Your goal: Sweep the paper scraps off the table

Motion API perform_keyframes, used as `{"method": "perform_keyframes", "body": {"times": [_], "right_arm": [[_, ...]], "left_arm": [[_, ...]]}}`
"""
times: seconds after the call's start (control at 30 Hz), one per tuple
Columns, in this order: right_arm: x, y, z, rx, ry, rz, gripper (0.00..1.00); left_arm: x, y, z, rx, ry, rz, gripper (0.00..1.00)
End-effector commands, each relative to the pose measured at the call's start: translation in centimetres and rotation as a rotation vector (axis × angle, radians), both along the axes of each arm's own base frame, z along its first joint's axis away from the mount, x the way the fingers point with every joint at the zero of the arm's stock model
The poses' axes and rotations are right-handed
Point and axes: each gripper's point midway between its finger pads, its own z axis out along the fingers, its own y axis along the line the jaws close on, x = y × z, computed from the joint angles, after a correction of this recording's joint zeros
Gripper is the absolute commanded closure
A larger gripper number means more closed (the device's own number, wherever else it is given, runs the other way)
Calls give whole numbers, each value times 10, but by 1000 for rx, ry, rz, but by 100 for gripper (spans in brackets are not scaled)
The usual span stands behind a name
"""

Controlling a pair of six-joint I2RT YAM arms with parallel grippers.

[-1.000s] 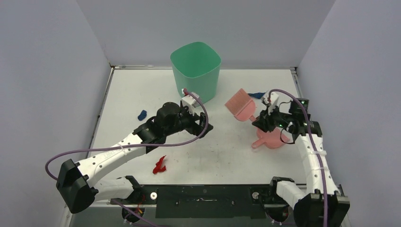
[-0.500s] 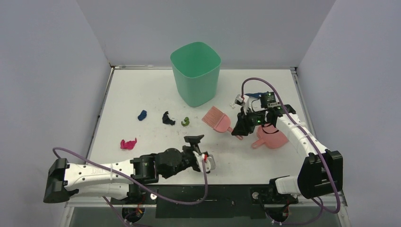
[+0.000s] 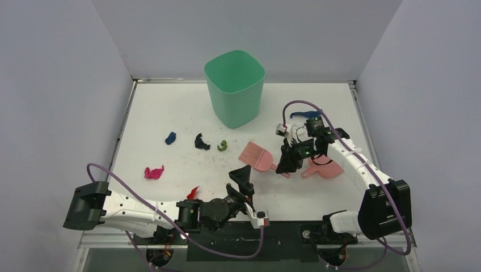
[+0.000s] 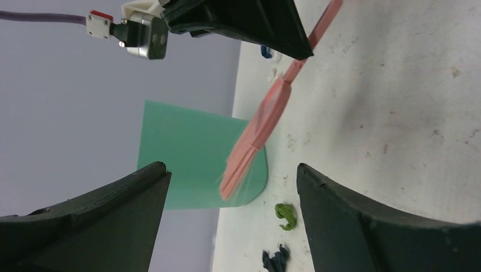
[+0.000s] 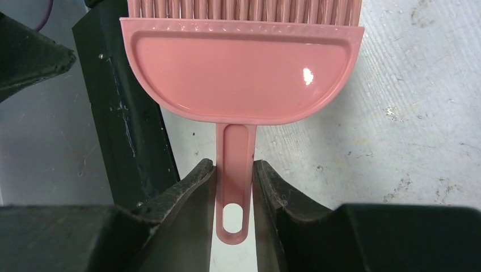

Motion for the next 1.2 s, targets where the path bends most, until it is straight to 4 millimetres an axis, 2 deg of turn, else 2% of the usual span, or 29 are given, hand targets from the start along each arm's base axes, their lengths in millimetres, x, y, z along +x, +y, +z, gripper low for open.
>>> {"method": "perform_keyframes", "body": {"times": [0.0,0.1,0.3,0.67,0.87,1.0,1.03,1.17], "right_arm": [[-7,5,17,42,-84,61,95],[-12,6,18,40,-88,83,95],[-24,9,19,39,-92,135,95],[-30,8,25,52,-140,144,95],[-34,8,31,46,-169,149,95],[-33,8,33,37,-174,139,95],[-32,8,35,38,-173,135,92],[-39,11,50,67,-139,202,71]], "left_arm": [[8,-7,22,-26,-79,14,19],[10,-12,15,16,-75,3,20],[19,-25,13,74,-106,1,29],[29,-42,8,138,-142,13,45],[38,-42,14,107,-175,31,61],[44,-40,16,102,-210,58,76],[44,-40,17,93,-212,63,79],[48,-35,19,67,-197,91,90]]}}
